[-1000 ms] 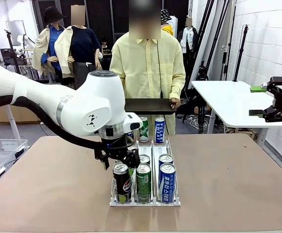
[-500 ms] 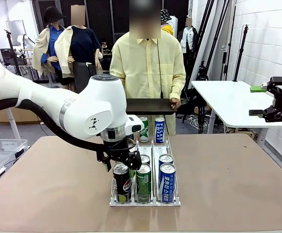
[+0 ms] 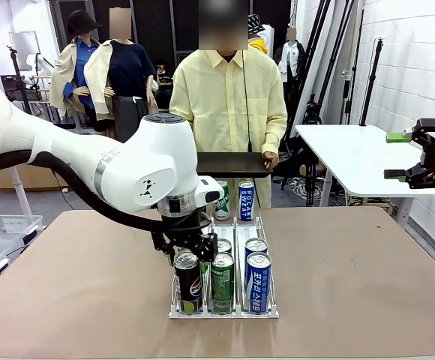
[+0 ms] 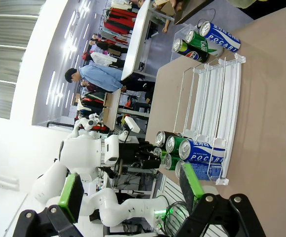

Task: Retrieve and hand over the desired beverage to the person.
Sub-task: Pick up a can of the same type that the person held from the Automatic Can Dispenser.

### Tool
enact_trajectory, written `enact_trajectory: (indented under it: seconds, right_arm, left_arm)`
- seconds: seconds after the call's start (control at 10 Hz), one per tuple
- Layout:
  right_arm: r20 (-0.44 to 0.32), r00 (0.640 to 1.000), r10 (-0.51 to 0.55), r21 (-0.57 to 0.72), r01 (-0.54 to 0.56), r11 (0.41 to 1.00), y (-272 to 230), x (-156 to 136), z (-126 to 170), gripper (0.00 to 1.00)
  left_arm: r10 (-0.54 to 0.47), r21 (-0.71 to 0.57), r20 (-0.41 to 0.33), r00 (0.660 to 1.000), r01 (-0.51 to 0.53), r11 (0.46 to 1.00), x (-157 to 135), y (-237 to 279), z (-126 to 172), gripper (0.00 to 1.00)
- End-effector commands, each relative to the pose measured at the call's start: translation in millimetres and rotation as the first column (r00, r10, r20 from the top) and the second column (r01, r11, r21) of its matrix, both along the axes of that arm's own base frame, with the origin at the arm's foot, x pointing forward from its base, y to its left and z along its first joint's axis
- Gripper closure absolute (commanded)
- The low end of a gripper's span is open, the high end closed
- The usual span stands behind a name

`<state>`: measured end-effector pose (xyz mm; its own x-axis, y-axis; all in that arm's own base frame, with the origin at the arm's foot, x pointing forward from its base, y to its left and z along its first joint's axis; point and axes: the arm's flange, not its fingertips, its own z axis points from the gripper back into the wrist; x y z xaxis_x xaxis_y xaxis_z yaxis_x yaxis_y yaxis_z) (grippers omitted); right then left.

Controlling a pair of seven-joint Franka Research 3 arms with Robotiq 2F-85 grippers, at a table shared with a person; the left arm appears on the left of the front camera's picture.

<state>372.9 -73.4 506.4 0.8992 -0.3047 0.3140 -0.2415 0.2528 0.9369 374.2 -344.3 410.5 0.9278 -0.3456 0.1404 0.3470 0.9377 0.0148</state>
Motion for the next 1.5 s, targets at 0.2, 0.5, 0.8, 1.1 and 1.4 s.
enact_trajectory:
  seconds: [0.2,0.5,0.8,1.1,1.4]
  right_arm:
    - [0.011,1.000,0.005,0.012,-0.006,1.000,0.4,0.7,1.8,0.00]
    - [0.011,1.000,0.005,0.012,-0.006,1.000,0.4,0.7,1.8,0.00]
    - [0.011,1.000,0.005,0.012,-0.006,1.000,0.4,0.7,1.8,0.00]
    - [0.011,1.000,0.005,0.012,-0.006,1.000,0.4,0.7,1.8,0.00]
    - [0.011,1.000,0.005,0.012,-0.006,1.000,0.4,0.7,1.8,0.00]
  left_arm:
    - [0.034,0.055,-0.004,0.999,-0.034,0.998,2.3,-7.6,1.1,0.73]
    - [0.046,0.056,-0.005,0.999,-0.046,0.997,3.1,-7.8,2.2,1.00]
    - [0.006,0.016,-0.015,1.000,-0.005,1.000,1.6,-2.2,-1.3,1.00]
    - [0.006,0.016,-0.015,1.000,-0.005,1.000,1.6,-2.2,-1.3,1.00]
    - [0.045,0.042,-0.018,0.999,-0.044,0.998,1.8,1.8,16.7,1.00]
